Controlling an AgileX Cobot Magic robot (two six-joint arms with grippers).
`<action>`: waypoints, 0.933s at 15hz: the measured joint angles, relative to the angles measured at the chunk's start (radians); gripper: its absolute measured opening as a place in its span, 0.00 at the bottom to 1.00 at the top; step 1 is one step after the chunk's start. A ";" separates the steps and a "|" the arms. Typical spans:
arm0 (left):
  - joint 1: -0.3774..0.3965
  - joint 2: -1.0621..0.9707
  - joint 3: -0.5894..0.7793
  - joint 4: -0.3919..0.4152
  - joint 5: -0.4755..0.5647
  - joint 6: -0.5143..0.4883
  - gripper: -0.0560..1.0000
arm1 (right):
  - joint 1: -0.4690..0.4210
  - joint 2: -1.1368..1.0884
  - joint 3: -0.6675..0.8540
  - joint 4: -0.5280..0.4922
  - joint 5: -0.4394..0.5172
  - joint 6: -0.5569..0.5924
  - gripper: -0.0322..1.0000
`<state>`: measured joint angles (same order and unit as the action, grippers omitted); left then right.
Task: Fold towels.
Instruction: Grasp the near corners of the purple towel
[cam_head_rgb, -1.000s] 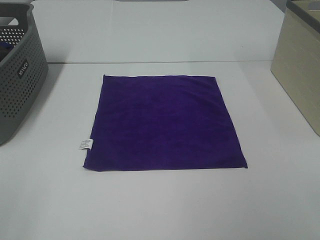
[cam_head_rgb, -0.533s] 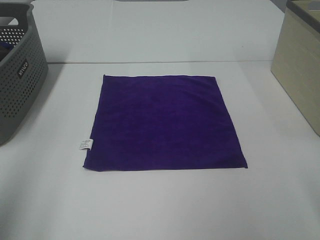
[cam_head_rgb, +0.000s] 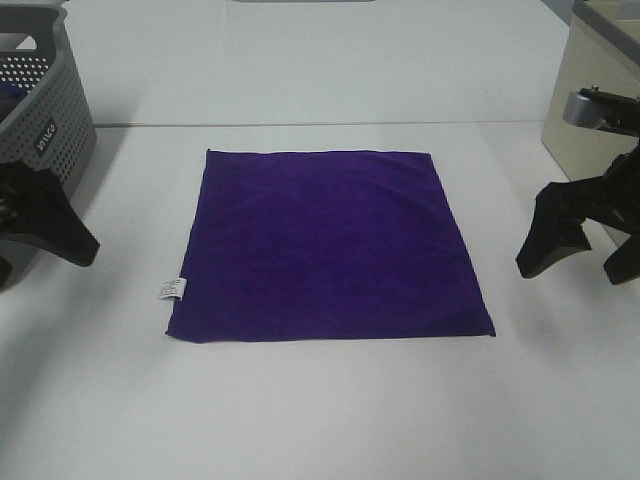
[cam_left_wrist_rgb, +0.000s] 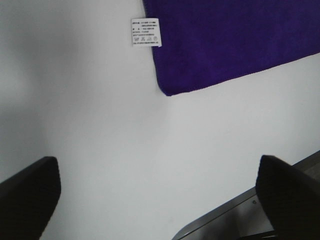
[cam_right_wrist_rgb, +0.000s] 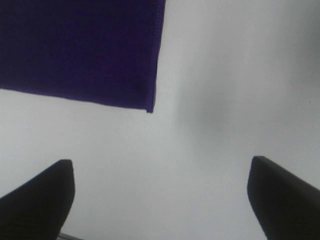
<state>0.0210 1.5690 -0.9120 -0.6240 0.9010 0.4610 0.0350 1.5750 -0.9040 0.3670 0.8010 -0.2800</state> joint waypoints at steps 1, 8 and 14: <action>-0.012 0.051 0.000 -0.041 -0.031 0.057 0.99 | -0.041 0.050 -0.027 0.066 0.000 -0.066 0.90; -0.027 0.341 -0.127 -0.190 -0.071 0.229 0.99 | -0.083 0.291 -0.060 0.289 -0.070 -0.307 0.89; -0.065 0.467 -0.178 -0.198 -0.070 0.238 0.99 | -0.083 0.386 -0.069 0.395 -0.117 -0.404 0.88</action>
<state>-0.0440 2.0360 -1.0900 -0.8220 0.8310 0.6990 -0.0480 1.9610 -0.9730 0.7620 0.6840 -0.6840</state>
